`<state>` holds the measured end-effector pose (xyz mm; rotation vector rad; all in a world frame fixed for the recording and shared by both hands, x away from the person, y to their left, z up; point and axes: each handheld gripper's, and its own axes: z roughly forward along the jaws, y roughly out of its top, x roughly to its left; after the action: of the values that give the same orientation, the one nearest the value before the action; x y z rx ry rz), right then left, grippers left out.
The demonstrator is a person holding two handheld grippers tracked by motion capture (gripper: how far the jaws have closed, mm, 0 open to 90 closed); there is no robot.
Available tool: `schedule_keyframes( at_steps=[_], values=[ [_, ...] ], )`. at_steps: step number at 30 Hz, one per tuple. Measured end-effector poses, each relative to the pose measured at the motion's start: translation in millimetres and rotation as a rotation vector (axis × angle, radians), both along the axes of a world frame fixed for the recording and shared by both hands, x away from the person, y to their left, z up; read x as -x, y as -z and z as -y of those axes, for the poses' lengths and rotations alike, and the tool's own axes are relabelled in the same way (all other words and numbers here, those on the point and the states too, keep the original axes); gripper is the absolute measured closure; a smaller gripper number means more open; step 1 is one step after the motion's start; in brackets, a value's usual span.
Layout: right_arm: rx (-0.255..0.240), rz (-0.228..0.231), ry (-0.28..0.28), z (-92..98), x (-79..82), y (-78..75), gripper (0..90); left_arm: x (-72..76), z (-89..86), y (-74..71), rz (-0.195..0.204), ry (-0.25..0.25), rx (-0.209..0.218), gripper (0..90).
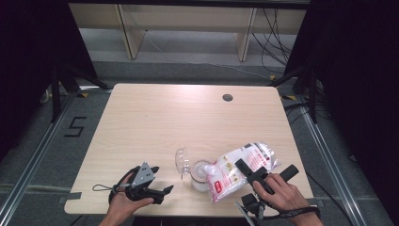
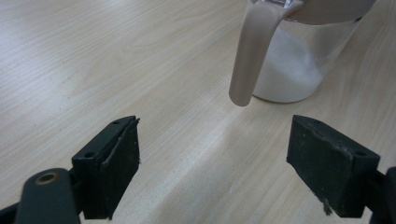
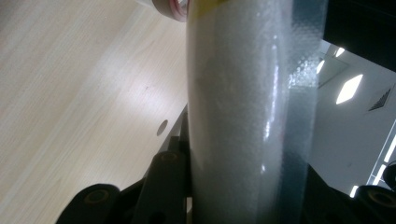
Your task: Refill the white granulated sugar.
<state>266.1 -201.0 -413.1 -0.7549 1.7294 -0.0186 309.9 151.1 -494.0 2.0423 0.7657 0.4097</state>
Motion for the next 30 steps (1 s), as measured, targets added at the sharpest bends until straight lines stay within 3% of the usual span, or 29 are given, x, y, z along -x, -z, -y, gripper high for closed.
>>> schedule_keyframes(
  at_steps=[6,7,10,14,16,17,26,30],
  values=[
    [0.011,0.000,-0.012,-0.7,-0.8,-1.1,75.1,0.0,-0.6,-0.6,0.000,0.003,-0.006,16.8],
    [-0.009,-0.001,0.006,0.8,0.2,0.3,75.2,0.0,-0.6,-0.7,0.000,0.002,-0.007,16.8],
    [-0.007,-0.003,0.004,0.6,0.1,0.4,75.2,0.0,-0.6,-0.7,0.000,0.002,-0.007,16.8],
    [0.012,-0.004,-0.014,-0.8,-0.7,-0.9,75.2,0.1,-0.7,-1.0,0.002,0.002,-0.009,16.8],
    [0.010,-0.003,-0.016,-0.6,-0.9,-1.2,75.3,-0.1,-0.9,-1.0,0.002,0.004,-0.008,16.7],
    [-0.013,-0.005,0.006,1.2,0.4,0.0,75.3,-0.1,-0.9,-1.1,0.003,0.004,-0.008,16.7],
    [0.016,-0.005,-0.014,-0.5,-0.8,-1.2,75.4,-0.2,-0.8,-0.6,0.001,0.004,-0.006,16.7],
    [0.006,0.004,-0.003,0.3,0.2,0.2,75.4,0.4,-0.4,-0.8,0.001,0.001,-0.007,16.8]
  ],
)
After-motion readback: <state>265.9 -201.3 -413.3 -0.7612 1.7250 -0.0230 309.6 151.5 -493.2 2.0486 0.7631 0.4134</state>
